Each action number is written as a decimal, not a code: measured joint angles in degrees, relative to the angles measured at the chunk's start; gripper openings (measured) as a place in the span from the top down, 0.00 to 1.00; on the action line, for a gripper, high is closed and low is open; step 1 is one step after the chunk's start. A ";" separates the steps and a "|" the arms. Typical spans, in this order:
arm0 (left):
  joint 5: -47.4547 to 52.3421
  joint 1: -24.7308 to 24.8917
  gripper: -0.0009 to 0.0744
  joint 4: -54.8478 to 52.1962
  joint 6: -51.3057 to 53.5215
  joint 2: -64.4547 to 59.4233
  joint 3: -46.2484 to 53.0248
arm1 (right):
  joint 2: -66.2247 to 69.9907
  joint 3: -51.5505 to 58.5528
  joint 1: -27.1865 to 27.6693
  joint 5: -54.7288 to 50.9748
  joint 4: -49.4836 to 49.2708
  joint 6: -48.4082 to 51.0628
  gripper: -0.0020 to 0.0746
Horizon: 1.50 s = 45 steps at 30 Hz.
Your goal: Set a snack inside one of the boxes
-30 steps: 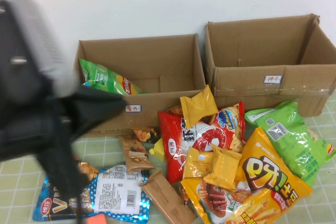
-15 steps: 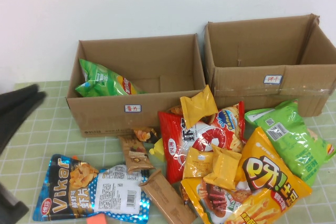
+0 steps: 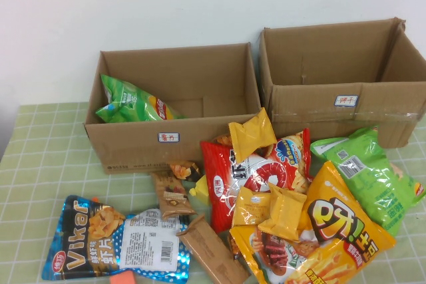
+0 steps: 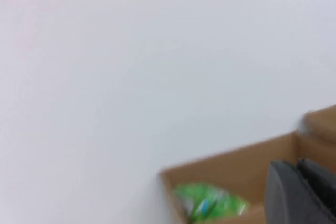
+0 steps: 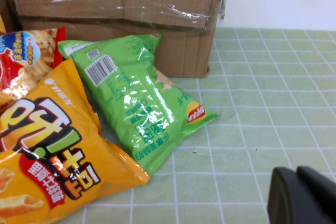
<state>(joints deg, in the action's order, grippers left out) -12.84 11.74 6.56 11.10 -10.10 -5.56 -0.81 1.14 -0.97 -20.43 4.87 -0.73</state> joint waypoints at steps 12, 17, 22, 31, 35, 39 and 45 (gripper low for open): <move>14.73 -14.68 0.99 -0.37 -8.19 8.74 6.80 | 0.00 0.00 0.00 0.00 0.00 0.00 0.98; 25.79 -15.33 0.99 -1.39 -8.32 8.72 6.80 | 0.00 0.00 0.00 0.00 0.00 0.00 0.98; 30.85 -15.33 0.99 -0.54 -7.24 8.72 6.68 | 0.00 0.00 0.00 0.00 0.00 0.00 0.98; 30.97 -15.33 0.99 0.94 -5.78 10.56 6.68 | 0.00 0.00 0.00 0.00 0.00 0.00 0.98; 30.97 -15.33 0.99 1.06 -5.79 10.77 6.68 | 0.00 0.00 0.00 0.00 0.00 0.00 0.98; 30.97 -15.33 0.99 1.06 -5.79 10.77 6.68 | 0.00 0.00 0.00 0.00 0.00 0.00 0.98; 30.97 -15.33 0.99 1.06 -5.79 10.80 6.68 | 0.00 0.00 0.00 0.00 0.00 0.00 0.98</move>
<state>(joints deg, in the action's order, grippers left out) 18.14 -3.58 7.61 5.31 0.70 1.12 -0.81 1.14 -0.97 -20.43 4.87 -0.73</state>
